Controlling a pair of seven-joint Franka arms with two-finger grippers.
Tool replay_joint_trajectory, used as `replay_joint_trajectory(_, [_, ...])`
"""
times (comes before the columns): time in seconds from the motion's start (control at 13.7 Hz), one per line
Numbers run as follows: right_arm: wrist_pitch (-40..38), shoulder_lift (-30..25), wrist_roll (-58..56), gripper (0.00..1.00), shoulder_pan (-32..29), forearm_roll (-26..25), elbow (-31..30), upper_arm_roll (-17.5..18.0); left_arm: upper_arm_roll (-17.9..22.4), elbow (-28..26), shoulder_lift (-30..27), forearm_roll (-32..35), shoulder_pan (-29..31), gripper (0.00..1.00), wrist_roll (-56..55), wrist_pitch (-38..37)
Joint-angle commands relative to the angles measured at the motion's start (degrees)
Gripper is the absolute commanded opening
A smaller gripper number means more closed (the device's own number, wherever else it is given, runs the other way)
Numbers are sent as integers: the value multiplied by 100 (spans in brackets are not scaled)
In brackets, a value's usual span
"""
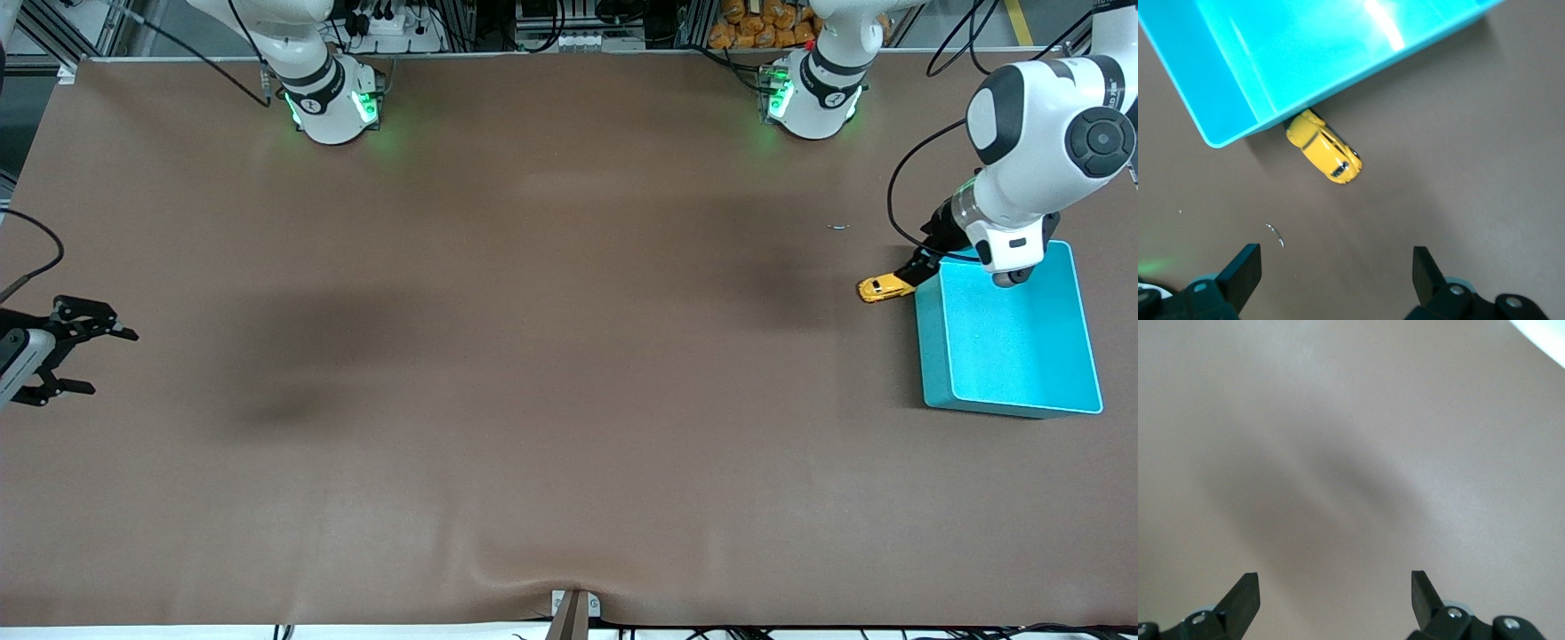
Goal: Wind and store yellow beetle car
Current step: 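Lower the left gripper to the car while the right gripper withdraws, then close the left gripper on the yellow car beside the bin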
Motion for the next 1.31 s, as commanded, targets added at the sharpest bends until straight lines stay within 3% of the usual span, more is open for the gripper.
replay_joint_trajectory(0.0, [-112,-411,1288,100,384,-314,-17,-38,-56,-80,117,10,144,100,-547,161])
replay_joint_trajectory(0.22, [-672,-430,2582,100,771,-719,413,-29,-65,-124,302,10,310,100,-1232,450])
replay_joint_trajectory(0.58, [-1008,-543,4041,100,1114,-1080,634,-29,-56,-404,600,10,583,100,-1630,1214])
replay_joint_trajectory(0.95, [-1465,-1079,4976,100,1203,-1335,573,-20,-56,-782,759,10,583,100,-1639,1715])
replay_joint_trajectory(1.24, [-1404,-1615,5589,100,1273,-1397,108,-20,-39,-871,1154,19,601,100,-1648,2374])
